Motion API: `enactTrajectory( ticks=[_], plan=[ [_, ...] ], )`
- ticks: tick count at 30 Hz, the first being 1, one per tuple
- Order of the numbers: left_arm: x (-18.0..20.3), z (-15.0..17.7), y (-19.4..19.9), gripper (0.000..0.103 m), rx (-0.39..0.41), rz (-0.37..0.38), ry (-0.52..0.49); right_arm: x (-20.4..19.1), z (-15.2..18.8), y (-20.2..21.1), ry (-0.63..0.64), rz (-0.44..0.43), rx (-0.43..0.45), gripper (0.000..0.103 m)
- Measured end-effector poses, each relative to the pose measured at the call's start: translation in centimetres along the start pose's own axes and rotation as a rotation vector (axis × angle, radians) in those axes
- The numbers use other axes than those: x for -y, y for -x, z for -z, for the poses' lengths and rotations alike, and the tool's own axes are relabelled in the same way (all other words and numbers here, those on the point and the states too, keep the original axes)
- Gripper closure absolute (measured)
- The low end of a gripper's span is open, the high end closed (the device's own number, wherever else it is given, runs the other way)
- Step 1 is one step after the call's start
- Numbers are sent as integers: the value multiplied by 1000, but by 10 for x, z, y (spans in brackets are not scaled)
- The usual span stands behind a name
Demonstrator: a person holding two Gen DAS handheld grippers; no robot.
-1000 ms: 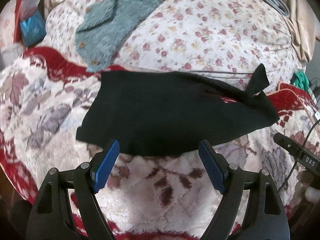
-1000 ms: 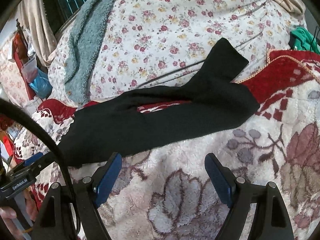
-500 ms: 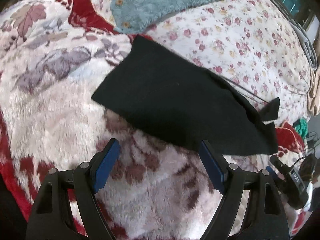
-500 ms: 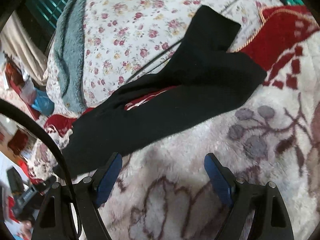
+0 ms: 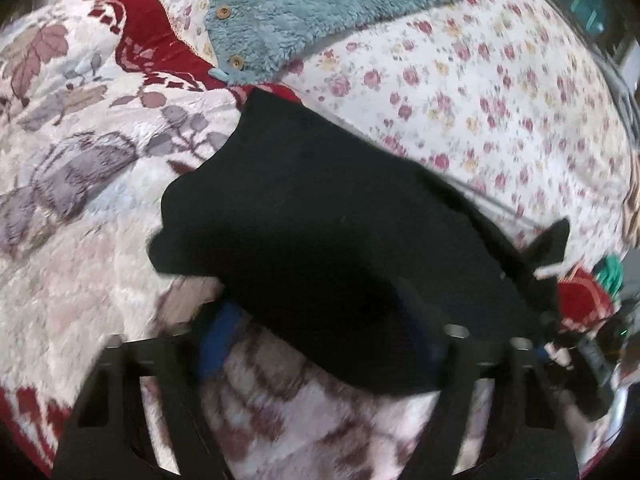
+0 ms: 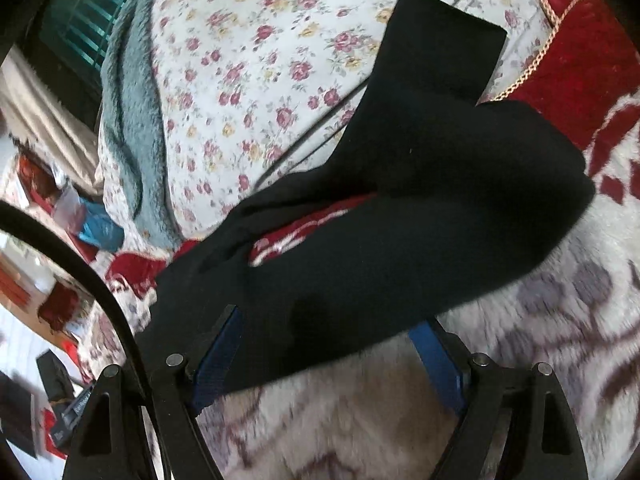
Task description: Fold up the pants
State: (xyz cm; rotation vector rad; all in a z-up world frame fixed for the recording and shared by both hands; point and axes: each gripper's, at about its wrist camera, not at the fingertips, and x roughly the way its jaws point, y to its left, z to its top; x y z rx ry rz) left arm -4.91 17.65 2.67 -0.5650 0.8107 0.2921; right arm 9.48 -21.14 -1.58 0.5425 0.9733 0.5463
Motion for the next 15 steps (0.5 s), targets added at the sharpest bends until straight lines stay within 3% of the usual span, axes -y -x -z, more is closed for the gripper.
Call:
enactTrajectory(
  ticks=[2, 4, 7, 15],
  plan=[
    [2, -6, -6, 67, -10, -24, -4, 6, -8, -13, -35, -2, -39, 72],
    [4, -7, -11, 82, -24, -43, -29, 9, -9, -18, -52, 20, -45, 86],
    [3, -6, -5, 88, -20, -30, -50, 2, -4, -5, -16, 9, -8, 94],
    [0, -15, 33, 90, 27, 16, -94, -22, 22, 35, 46, -1, 11, 96]
  ],
)
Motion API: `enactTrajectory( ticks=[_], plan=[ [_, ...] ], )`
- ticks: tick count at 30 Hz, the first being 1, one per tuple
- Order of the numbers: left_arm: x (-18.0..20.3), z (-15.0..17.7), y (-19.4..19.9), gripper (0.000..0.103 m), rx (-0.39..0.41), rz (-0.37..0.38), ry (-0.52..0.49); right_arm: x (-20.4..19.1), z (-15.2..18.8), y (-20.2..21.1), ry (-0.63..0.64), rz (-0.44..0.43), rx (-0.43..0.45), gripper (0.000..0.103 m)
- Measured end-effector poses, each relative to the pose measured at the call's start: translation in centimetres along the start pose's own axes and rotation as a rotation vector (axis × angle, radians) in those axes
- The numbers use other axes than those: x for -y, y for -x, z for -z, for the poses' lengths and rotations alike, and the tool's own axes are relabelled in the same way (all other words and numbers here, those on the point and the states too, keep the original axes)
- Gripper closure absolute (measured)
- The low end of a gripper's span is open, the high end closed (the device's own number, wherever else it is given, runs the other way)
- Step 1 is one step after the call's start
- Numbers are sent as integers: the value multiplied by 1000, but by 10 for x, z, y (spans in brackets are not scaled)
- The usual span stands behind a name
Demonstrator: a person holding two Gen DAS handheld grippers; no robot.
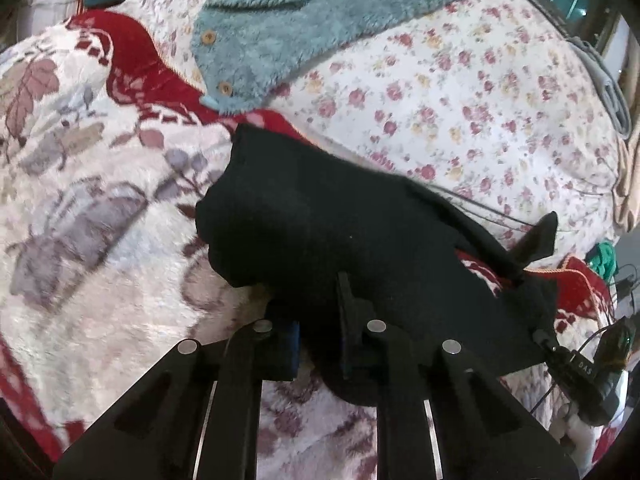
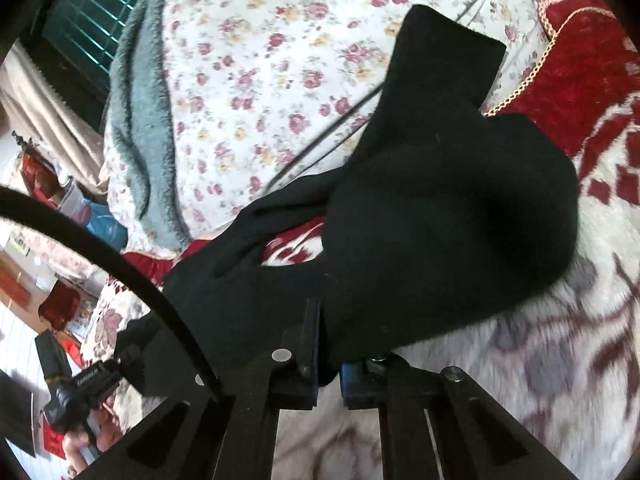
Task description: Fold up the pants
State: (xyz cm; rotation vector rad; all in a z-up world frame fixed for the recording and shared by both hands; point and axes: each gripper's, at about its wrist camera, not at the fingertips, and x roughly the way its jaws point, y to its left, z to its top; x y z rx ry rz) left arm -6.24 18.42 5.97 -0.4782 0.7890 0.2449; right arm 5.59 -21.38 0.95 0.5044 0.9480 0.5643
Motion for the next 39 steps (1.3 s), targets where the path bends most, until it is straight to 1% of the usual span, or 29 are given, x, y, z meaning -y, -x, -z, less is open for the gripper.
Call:
enactTrajectory(
  ticks=[5, 8, 10, 14, 17, 18, 21, 22, 23, 24, 25, 27, 28, 29, 30, 32, 33, 35, 37, 39],
  plan=[
    [-11, 2, 31, 90, 28, 9, -27, -22, 19, 19, 16, -26, -11, 96],
    [-24, 5, 49, 90, 44, -10, -45, -37, 34, 27, 31, -54, -26, 96],
    [-35, 9, 55, 90, 40, -23, -39, -46, 44, 30, 41, -69, -40, 96],
    [-55, 17, 60, 90, 39, -59, -23, -64, 67, 28, 59, -106, -77, 96],
    [-73, 25, 57, 90, 21, -75, 20, -72, 80, 20, 72, -116, -109, 96],
    [-75, 27, 54, 90, 15, -80, 24, -73, 83, 17, 75, -112, -115, 96],
    [-74, 36, 44, 90, -2, -106, 11, -65, 90, 7, 55, -60, -127, 96],
    [-73, 38, 41, 89, -9, -116, -2, -61, 91, 2, 39, -47, -140, 94],
    [-74, 39, 40, 84, -10, -121, -2, -55, 92, -4, 10, -52, -164, 93],
    [-75, 40, 41, 81, 2, -127, 0, -51, 92, -4, -7, -74, -158, 92],
    [-76, 40, 41, 79, -1, -129, 8, -50, 91, -3, -14, -87, -153, 91],
    [-80, 38, 43, 79, -15, -122, 22, -51, 89, -2, -9, -91, -164, 88],
    [-81, 37, 44, 72, -22, -128, 26, -52, 88, 0, -1, -89, -164, 85],
    [-82, 36, 48, 68, -22, -139, 30, -54, 87, 4, 6, -87, -158, 80],
    [-84, 36, 54, 67, -9, -150, 33, -55, 85, 7, 12, -84, -150, 77],
    [-85, 34, 68, 67, 26, -171, 28, -54, 83, 16, 17, -69, -139, 65],
    [-85, 32, 74, 66, 41, -176, 20, -51, 80, 22, 15, -64, -130, 64],
    [-82, 30, 87, 55, 67, -180, 4, -42, 76, 36, 0, -55, -100, 64],
    [-77, 29, 96, 50, 82, -166, -10, -31, 69, 48, -13, -34, -71, 64],
    [-66, 26, 101, 50, 78, -137, -32, -16, 62, 59, -35, 7, -36, 63]
  ],
)
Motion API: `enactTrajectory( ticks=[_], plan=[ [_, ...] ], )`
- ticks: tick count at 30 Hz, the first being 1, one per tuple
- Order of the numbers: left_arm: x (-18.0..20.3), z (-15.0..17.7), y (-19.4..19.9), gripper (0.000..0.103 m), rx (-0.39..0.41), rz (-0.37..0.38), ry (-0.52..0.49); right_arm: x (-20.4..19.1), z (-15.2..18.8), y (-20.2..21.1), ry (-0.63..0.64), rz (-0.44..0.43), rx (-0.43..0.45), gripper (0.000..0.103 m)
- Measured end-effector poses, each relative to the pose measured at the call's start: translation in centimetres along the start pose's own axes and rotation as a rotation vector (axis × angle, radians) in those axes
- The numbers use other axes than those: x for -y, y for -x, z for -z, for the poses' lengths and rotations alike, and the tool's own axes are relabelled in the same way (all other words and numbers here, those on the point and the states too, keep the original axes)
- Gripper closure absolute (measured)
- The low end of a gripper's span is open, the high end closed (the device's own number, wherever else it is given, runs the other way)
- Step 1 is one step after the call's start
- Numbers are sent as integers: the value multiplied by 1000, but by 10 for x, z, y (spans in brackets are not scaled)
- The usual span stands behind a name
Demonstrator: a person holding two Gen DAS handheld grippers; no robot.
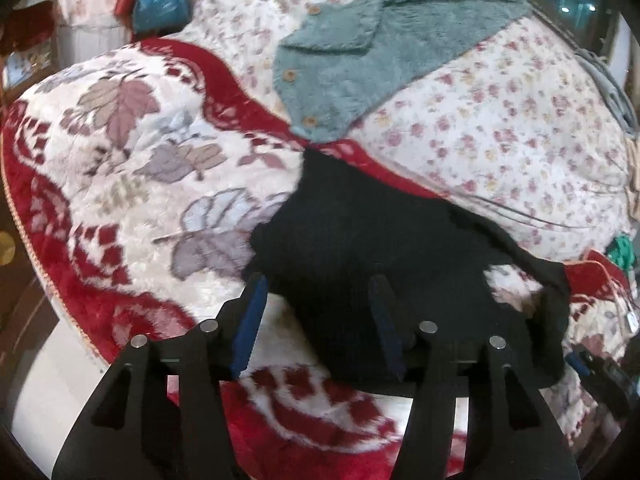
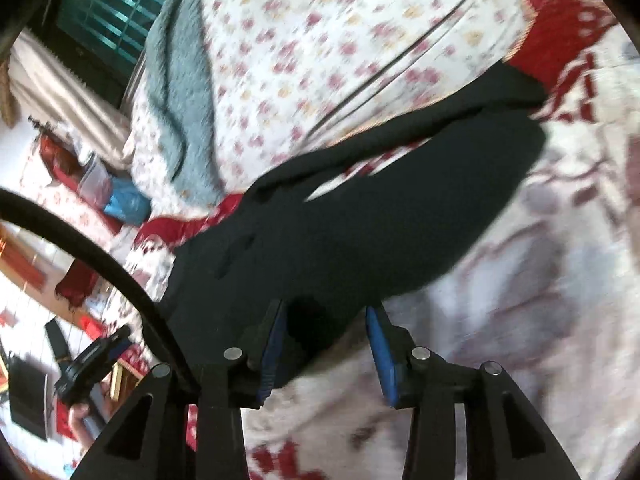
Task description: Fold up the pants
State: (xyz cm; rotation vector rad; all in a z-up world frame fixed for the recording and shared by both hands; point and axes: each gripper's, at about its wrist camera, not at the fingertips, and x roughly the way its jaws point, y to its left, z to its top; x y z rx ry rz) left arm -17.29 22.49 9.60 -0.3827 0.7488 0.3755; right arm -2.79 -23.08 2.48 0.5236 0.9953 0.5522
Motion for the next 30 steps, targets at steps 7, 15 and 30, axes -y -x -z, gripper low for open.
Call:
enactTrajectory(
  ticks=[7, 15, 30],
  plan=[
    [74, -8, -20, 50, -119, 172, -108, 68, -29, 18, -146, 94, 73, 63],
    [192, -5, -69, 50, -276, 353, -295, 119, -57, 5, -243, 74, 94, 60],
    [391, 2, -199, 50, -547, 469, -623, 142, -83, -22, -241, -54, 131, 58]
  ],
)
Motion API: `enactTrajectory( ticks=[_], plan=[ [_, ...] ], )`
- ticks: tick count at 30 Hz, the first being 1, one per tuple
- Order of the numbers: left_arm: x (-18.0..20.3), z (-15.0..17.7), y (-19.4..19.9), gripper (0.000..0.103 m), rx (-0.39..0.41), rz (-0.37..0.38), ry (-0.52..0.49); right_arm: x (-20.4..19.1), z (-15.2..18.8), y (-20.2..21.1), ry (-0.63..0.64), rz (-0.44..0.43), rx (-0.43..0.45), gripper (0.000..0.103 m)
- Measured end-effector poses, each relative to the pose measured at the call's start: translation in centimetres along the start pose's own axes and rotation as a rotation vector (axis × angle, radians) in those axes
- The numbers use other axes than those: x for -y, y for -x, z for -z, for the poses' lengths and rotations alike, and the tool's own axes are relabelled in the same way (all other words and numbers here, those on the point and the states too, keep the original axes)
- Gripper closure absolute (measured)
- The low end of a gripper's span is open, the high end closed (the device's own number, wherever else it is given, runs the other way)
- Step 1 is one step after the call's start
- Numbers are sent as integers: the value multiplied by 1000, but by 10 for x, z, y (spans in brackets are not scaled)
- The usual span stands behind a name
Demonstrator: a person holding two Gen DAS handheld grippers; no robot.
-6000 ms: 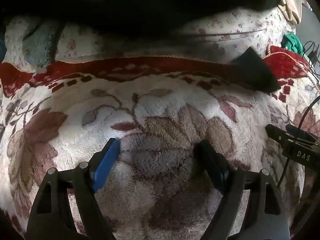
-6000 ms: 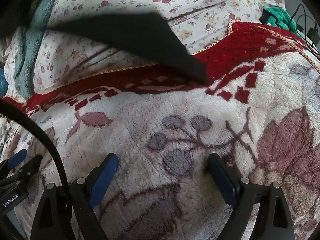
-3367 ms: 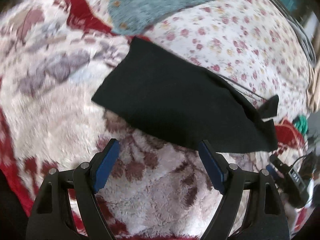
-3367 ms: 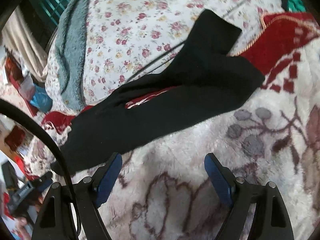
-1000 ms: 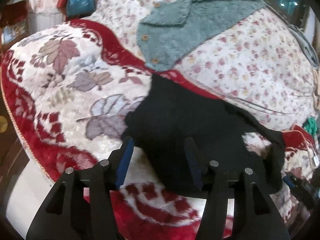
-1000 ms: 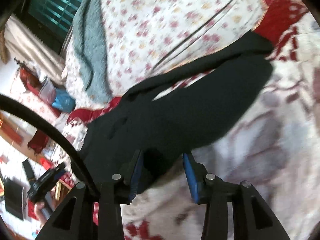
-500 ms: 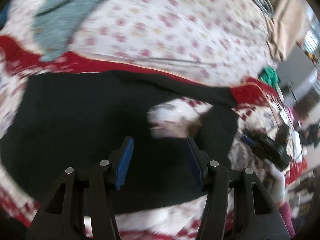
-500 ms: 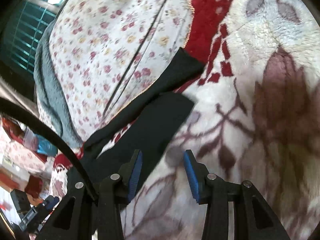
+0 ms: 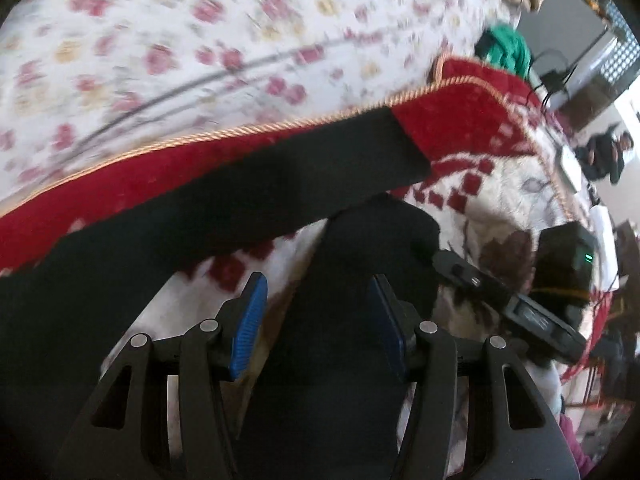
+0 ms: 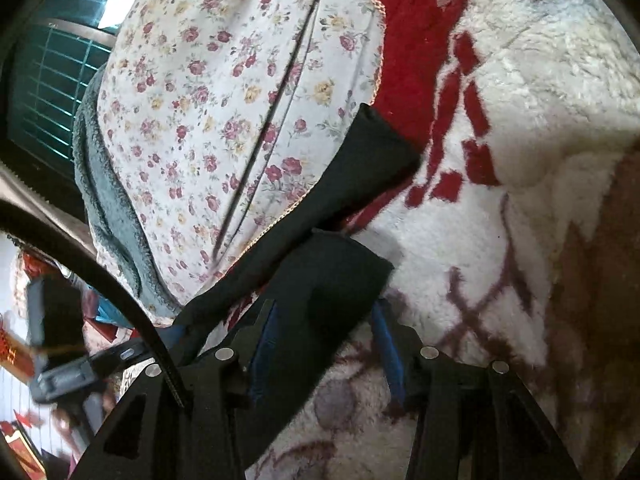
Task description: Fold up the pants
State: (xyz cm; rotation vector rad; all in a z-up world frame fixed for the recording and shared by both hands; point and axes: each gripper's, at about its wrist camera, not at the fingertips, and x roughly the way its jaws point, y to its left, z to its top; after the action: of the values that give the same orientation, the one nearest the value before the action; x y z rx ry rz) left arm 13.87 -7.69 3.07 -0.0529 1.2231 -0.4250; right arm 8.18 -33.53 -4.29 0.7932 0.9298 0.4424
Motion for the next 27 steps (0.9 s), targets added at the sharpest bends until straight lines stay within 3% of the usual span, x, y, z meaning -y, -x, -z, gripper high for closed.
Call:
enactTrajectory(
  ticks=[7, 10, 13, 16, 18, 19, 21, 27],
  plan=[
    [2, -20, -51, 50, -120, 37, 0, 11, -5, -3, -42, -61, 4, 72],
    [5, -21, -58, 47, -97, 33, 15, 13, -5, -5, -49, -65, -1, 82],
    [23, -20, -63, 45, -82, 14, -62, 11, -4, -5, -33, -70, -2, 91],
    [34, -19, -65, 60, -66, 21, -106, 5, -3, -2, -4, -65, 10, 94],
    [34, -20, -59, 78, -62, 26, -87, 2, -2, 3, 7, -56, 24, 94],
    [33, -21, -56, 96, -67, 58, -75, -1, 0, 7, 12, -45, 31, 95],
    [37, -20, -41, 96, -59, 141, -62, -8, 3, 23, 24, -42, 56, 95],
    [86, -7, -11, 96, -2, 224, -164, -31, 10, 100, 72, -24, 172, 95]
  ],
)
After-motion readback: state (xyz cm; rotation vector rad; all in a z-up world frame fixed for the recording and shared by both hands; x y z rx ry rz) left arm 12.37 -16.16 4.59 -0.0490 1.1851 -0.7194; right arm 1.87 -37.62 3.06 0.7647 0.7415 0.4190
